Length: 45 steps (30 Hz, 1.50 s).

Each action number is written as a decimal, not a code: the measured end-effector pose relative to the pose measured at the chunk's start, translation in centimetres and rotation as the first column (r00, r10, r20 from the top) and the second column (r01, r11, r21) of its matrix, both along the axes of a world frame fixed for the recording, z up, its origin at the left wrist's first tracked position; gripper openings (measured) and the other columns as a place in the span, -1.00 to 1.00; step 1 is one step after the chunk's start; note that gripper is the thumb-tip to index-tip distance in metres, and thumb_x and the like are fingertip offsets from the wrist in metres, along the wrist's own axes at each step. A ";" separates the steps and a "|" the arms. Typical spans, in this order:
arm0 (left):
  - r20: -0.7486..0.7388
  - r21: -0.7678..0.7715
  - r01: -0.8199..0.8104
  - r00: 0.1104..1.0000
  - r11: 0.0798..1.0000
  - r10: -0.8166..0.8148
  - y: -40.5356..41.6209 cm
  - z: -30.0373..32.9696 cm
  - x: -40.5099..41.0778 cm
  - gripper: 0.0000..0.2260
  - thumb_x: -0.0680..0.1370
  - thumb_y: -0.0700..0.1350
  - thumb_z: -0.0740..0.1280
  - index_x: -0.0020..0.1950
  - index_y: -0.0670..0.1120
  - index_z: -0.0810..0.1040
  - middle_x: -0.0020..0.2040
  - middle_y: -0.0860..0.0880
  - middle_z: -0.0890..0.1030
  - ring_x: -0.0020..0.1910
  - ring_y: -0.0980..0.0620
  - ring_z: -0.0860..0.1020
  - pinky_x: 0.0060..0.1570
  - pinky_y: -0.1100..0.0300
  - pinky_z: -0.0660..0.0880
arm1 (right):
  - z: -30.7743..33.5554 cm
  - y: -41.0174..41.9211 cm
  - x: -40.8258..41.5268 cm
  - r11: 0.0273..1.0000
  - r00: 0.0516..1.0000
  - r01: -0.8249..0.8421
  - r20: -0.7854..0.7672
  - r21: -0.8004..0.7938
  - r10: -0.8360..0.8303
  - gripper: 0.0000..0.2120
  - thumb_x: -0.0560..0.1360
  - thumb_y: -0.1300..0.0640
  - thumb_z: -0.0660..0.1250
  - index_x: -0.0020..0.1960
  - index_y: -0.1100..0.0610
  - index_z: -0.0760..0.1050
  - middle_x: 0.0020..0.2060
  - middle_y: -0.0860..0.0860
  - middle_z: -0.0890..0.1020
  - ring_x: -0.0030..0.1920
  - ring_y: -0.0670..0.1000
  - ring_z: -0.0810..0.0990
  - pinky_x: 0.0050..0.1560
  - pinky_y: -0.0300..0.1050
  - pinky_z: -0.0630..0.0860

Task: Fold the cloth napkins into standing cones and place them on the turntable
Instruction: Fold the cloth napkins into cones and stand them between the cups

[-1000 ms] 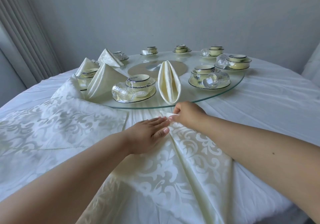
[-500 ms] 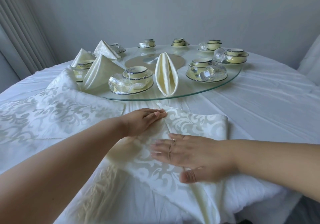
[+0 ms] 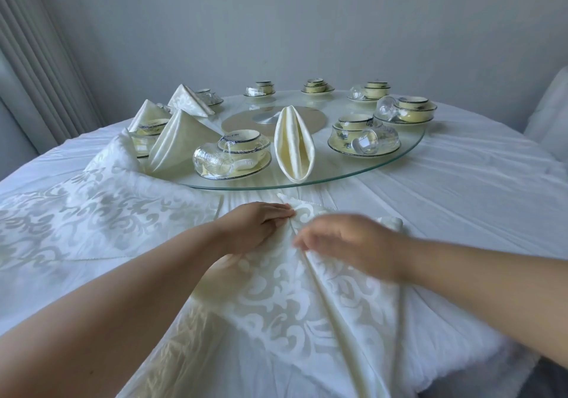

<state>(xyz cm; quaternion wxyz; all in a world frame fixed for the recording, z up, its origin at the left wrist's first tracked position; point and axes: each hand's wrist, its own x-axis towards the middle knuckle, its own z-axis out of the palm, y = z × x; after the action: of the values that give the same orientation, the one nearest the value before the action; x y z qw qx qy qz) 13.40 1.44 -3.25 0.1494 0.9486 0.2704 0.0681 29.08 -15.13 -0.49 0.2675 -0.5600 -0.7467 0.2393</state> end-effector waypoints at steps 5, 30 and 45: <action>0.171 -0.021 -0.098 0.980 0.995 0.100 -0.2 -0.1 0.8 -0.67 0.55 -0.28 0.27 0.27 -0.03 0.58 0.31 0.06 0.53 0.33 0.08 0.45 0.26 0.42 0.24 | -0.7 7.6 2.0 0.864 0.816 0.503 0.315 0.025 -0.484 -0.57 0.43 -0.25 0.35 0.12 0.04 0.48 0.09 -0.02 0.53 0.10 0.01 0.51 0.14 -0.05 0.47; 0.480 -0.382 -0.343 0.720 0.858 0.501 -3.2 15.2 1.4 -0.64 0.37 -0.11 0.53 -0.42 -0.07 0.36 -0.60 0.10 0.39 -0.61 0.15 0.36 -0.64 0.42 0.18 | 11.4 8.2 4.2 0.880 0.848 0.468 -0.322 0.081 -0.421 -0.79 0.36 0.04 0.54 -0.15 0.12 0.58 -0.34 -0.08 0.53 -0.42 -0.20 0.46 -0.30 -0.27 0.36; 0.390 0.153 -0.172 0.915 0.973 0.100 -13.9 15.9 -5.5 -0.61 0.39 0.02 0.50 -0.38 -0.12 0.34 -0.48 0.11 0.27 -0.50 0.17 0.19 -0.49 0.26 0.14 | 11.8 -4.0 1.1 0.974 0.990 0.105 -0.113 0.202 -0.083 -0.74 0.32 0.06 0.52 -0.20 0.24 0.56 -0.35 0.00 0.55 -0.32 -0.08 0.46 -0.27 -0.15 0.35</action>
<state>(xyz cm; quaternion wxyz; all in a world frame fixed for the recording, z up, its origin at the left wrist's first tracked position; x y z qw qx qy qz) 7.93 -12.47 12.61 0.1054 0.9059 0.2945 0.2854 30.16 -19.08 11.27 0.3740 -0.5505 -0.7253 0.1760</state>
